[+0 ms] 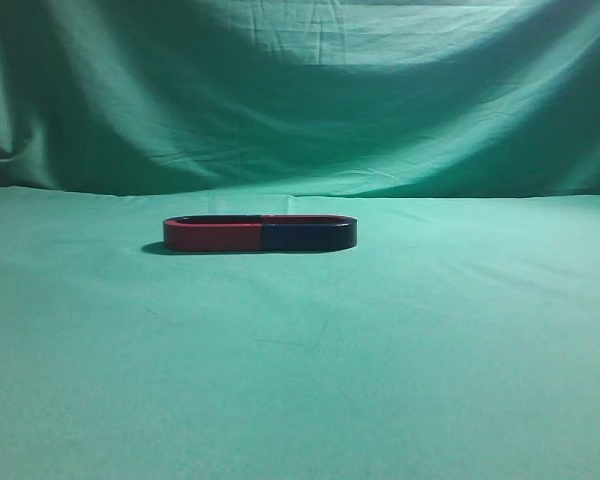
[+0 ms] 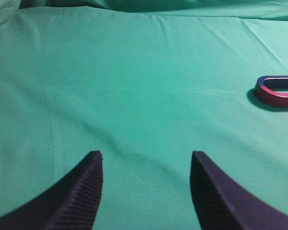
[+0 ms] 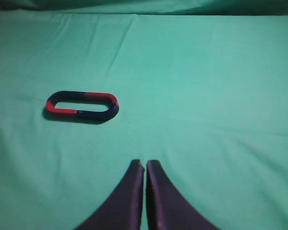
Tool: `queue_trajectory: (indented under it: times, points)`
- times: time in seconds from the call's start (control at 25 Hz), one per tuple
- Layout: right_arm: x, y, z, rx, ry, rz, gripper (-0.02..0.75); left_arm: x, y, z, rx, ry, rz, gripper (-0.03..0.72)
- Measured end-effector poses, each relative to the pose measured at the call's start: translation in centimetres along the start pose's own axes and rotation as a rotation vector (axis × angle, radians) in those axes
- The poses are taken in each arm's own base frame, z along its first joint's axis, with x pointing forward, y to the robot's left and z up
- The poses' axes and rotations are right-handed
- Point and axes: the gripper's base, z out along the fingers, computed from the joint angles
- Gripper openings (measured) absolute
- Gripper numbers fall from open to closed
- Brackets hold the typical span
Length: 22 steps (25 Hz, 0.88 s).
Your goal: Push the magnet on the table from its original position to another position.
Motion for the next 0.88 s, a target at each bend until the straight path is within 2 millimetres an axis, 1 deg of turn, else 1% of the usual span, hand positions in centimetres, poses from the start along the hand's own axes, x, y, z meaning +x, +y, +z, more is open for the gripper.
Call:
queue_trajectory:
  times: [0.16,0.28,0.44,0.56,0.68,0.88]
  points:
    - [0.5,-0.1,-0.4,-0.004,-0.039,-0.111,0.000,0.0,0.0,0.0,0.000,0.000,0.000,0.372]
    - [2.0,-0.8,-0.7,0.026,-0.121,-0.121,0.000,0.0,0.0,0.0,0.000,0.000,0.000,0.372]
    - [5.3,-2.0,-0.2,0.116,-0.219,-0.075,0.000,0.0,0.0,0.0,0.000,0.000,0.000,0.372]
    - [7.9,-2.8,0.7,0.178,-0.277,-0.049,0.000,0.0,0.0,0.0,0.000,0.000,0.000,0.372]
    - [10.8,-3.4,1.8,0.225,-0.305,-0.031,0.000,0.0,0.0,0.0,0.000,0.000,0.000,0.372]
    - [14.6,-4.0,3.5,0.266,-0.302,-0.007,0.000,0.0,0.0,0.0,0.000,0.000,0.000,0.372]
